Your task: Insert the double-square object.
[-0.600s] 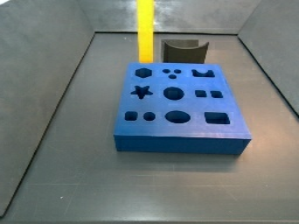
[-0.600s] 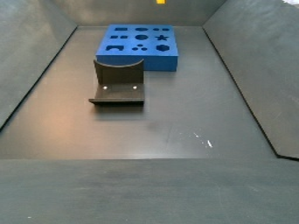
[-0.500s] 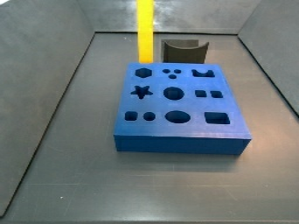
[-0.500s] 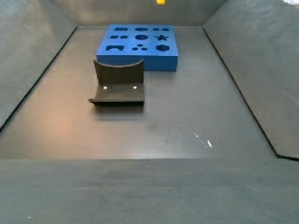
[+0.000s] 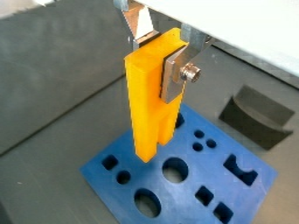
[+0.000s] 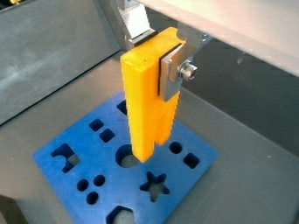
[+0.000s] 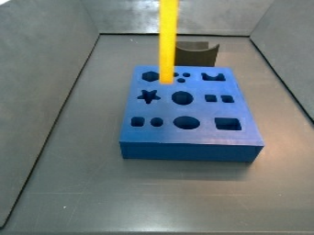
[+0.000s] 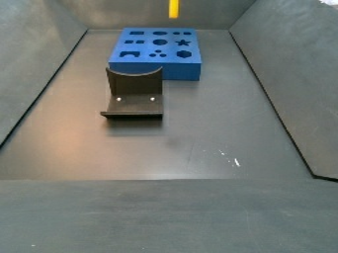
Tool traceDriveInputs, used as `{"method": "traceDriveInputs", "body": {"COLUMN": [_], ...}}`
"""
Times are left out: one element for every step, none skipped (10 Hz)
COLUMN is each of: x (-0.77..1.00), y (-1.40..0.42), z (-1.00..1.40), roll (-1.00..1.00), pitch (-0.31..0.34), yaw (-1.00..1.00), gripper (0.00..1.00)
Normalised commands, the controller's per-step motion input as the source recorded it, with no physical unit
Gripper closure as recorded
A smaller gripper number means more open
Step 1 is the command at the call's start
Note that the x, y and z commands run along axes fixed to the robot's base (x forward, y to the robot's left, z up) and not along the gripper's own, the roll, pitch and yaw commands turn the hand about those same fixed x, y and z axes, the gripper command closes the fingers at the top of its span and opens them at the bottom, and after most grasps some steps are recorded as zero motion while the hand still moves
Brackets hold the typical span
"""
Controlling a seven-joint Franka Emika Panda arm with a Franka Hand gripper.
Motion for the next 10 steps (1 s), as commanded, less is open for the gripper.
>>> {"method": "traceDriveInputs", "body": {"x": [1.0, 1.0, 1.0, 0.96, 0.93, 0.89, 0.87, 0.86, 0.84, 0.75], "y": [0.0, 0.0, 0.01, 0.19, 0.2, 0.21, 0.22, 0.21, 0.2, 0.19], "z": [-0.43, -0.35, -0.17, 0.0, 0.0, 0.0, 0.0, -0.01, 0.0, 0.0], "roll": [0.14, 0.11, 0.02, -0.1, -0.14, -0.15, -0.11, -0.09, -0.1, -0.13], "pitch": [0.0, 0.0, 0.0, 0.0, 0.0, 0.0, 0.0, 0.0, 0.0, 0.0], "yaw": [-0.16, -0.17, -0.22, -0.31, -0.34, -0.37, -0.39, -0.39, -0.41, -0.49], "gripper": [1.0, 1.0, 1.0, 1.0, 1.0, 1.0, 1.0, 1.0, 1.0, 1.0]}}
